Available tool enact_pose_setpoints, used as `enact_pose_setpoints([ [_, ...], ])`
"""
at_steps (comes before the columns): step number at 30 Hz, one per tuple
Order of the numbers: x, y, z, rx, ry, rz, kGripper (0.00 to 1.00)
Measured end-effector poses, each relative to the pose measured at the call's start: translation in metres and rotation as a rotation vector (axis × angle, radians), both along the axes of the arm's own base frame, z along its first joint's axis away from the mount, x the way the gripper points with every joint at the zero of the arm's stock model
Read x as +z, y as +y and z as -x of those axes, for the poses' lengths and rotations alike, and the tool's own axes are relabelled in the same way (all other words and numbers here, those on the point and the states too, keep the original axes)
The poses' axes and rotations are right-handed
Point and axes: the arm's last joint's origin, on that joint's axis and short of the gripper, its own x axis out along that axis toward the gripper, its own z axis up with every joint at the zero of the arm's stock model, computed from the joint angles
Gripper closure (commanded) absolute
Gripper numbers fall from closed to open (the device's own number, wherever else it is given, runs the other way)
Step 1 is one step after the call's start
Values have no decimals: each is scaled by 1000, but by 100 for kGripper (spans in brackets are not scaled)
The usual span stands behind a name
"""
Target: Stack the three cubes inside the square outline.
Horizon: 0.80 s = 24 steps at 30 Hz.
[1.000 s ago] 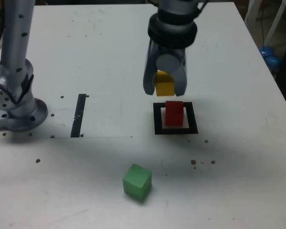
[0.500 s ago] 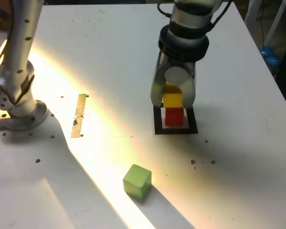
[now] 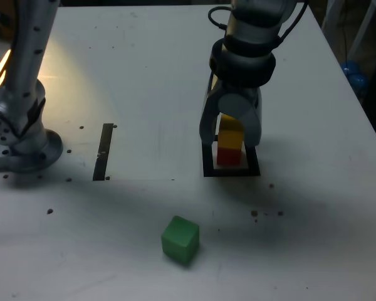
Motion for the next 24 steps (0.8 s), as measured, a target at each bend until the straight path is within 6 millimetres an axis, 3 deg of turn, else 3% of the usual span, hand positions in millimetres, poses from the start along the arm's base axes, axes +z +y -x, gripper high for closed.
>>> enact_pose_setpoints([
  [8, 4, 1, 4, -1, -7, -5, 0],
  [16, 36, 4, 38, -16, -76, -31, 1],
  [24, 35, -32, 59, -144, -58, -37, 1],
])
